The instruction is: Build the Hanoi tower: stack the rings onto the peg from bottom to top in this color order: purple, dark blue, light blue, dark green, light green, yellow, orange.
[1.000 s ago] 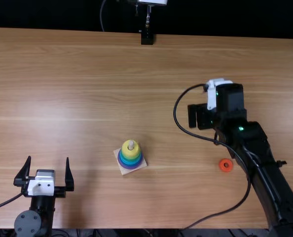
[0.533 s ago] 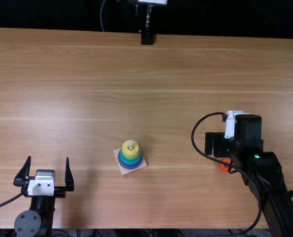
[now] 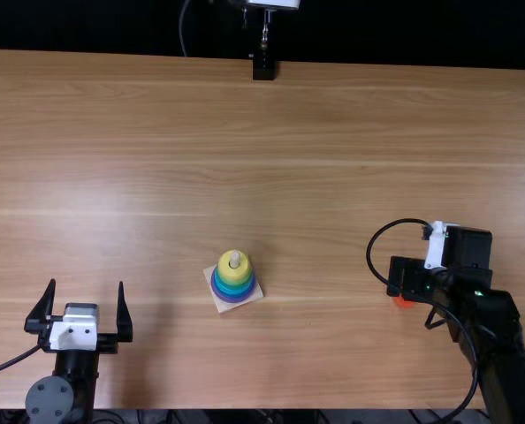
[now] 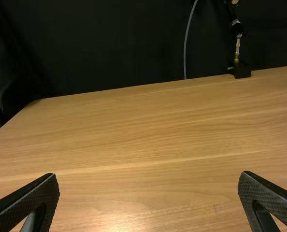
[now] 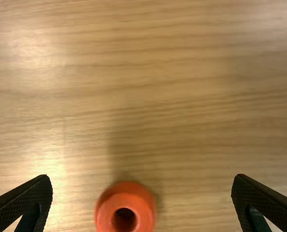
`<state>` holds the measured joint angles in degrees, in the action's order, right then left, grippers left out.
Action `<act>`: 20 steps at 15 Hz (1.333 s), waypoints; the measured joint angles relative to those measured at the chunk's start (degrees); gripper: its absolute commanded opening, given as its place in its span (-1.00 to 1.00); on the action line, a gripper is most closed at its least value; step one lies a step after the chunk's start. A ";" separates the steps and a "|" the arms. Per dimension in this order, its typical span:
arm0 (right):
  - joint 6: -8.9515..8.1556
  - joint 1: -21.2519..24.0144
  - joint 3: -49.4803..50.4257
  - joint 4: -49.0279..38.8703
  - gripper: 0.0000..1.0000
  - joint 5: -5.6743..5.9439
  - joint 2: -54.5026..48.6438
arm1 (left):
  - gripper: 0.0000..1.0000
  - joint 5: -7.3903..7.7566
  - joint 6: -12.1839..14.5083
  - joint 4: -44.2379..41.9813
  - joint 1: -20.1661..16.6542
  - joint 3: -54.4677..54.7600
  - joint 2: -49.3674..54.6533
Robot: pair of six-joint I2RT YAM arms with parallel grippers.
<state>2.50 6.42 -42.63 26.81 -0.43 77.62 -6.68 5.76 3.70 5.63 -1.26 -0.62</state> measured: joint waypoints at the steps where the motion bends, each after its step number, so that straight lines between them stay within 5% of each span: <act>1: 0.31 0.13 0.00 0.13 1.00 -0.02 -0.02 | 1.00 -0.02 0.00 0.00 0.00 -0.02 0.00; 9: 5.53 0.13 1.42 2.86 1.00 -0.04 -0.02 | 1.00 0.00 0.02 0.02 0.00 -0.02 0.00; 20: 6.40 0.11 1.42 2.47 1.00 -0.20 2.10 | 1.00 0.00 0.00 0.02 0.00 0.00 0.00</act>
<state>8.91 6.52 -41.21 29.28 -0.62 79.72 -6.68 5.76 3.73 5.63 -1.26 -0.62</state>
